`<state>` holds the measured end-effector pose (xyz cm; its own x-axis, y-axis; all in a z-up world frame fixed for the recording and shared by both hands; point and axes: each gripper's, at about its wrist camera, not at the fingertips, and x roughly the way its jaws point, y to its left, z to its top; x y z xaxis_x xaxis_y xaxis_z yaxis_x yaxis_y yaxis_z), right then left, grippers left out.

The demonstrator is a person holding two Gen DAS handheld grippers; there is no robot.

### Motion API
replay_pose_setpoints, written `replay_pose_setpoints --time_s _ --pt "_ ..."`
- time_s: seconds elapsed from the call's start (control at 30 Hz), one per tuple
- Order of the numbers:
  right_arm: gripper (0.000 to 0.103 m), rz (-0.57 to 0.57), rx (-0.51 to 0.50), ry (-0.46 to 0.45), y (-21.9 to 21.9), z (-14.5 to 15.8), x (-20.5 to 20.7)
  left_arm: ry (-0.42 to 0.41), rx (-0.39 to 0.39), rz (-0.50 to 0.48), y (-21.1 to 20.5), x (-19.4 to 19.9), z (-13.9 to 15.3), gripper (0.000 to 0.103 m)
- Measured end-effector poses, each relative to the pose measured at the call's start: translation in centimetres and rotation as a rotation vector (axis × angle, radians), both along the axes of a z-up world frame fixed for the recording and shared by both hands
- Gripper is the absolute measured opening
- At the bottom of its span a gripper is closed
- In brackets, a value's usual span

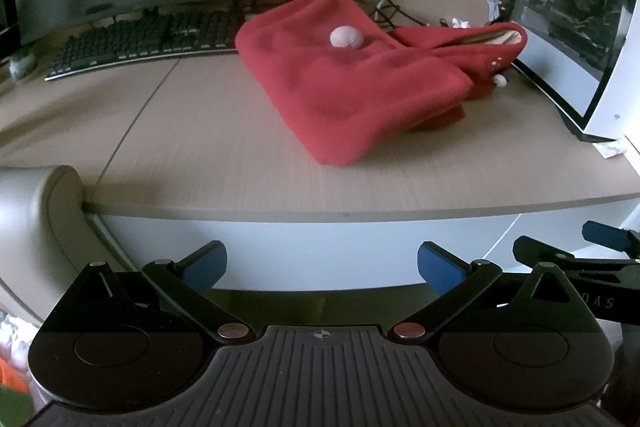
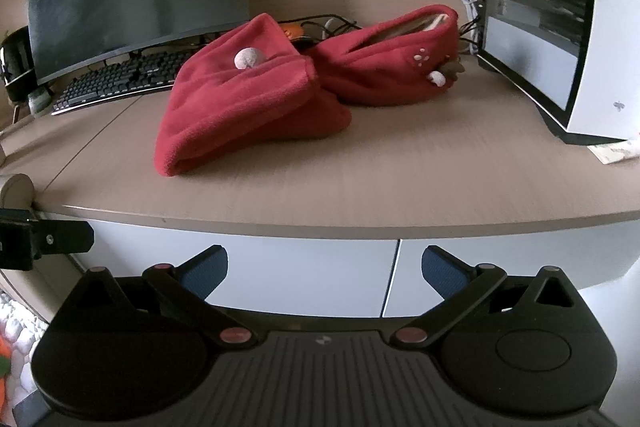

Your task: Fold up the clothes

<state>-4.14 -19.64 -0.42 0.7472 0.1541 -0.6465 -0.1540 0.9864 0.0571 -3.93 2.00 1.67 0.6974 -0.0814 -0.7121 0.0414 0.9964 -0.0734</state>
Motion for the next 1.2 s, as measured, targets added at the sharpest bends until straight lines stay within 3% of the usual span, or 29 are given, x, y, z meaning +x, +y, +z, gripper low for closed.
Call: replay_pose_setpoints --time_s 0.17,1.2 --pt "0.103 -0.001 -0.029 0.014 0.4 -0.1 0.6 0.016 0.003 0.003 0.0 0.5 -0.3 0.103" --pt "0.103 -0.024 0.018 0.045 -2.7 -1.9 3.0 0.099 0.071 -0.029 -2.8 3.2 -1.8 0.103"
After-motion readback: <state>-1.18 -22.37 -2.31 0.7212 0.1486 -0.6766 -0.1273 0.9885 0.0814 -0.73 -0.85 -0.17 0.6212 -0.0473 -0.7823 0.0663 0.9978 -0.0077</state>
